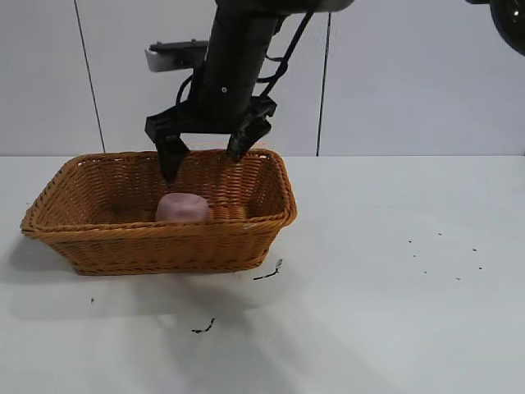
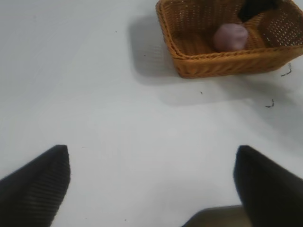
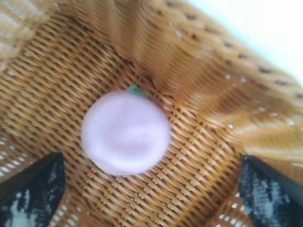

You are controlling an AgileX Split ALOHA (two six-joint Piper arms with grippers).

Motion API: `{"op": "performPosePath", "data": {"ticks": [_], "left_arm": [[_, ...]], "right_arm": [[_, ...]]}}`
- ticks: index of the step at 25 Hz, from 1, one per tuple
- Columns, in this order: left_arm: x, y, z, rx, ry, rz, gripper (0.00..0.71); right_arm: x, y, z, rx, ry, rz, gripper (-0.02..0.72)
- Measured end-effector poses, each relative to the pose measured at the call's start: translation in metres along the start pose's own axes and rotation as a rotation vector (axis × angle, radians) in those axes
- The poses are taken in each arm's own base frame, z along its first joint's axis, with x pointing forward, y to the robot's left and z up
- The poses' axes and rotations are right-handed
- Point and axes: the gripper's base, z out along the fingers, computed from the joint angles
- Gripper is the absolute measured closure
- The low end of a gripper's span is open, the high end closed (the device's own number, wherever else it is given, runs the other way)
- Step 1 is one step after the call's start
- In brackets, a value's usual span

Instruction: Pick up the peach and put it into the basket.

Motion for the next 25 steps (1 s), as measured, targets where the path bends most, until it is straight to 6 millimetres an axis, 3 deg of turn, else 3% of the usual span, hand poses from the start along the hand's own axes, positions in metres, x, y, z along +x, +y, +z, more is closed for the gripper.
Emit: {"op": "performPosePath", "data": {"ticks": [10, 14, 19, 25], "left_arm": [[0.0, 0.0, 0.0, 0.0, 0.0, 0.0, 0.018], [0.0, 0.0, 0.0, 0.0, 0.0, 0.0, 0.018], [0.0, 0.0, 0.0, 0.0, 0.0, 0.0, 0.018], [0.0, 0.0, 0.0, 0.0, 0.0, 0.0, 0.018]], "right_arm": [[0.04, -0.151, -0.037, 0.169, 0.036, 0.267, 0.014], [0.059, -0.194, -0.061, 0.224, 0.036, 0.361, 0.014], [0.074, -0.213, -0.084, 0.246, 0.081, 0.423, 0.014], [0.078, -0.206, -0.122, 0.261, 0.063, 0.436, 0.014]]}}
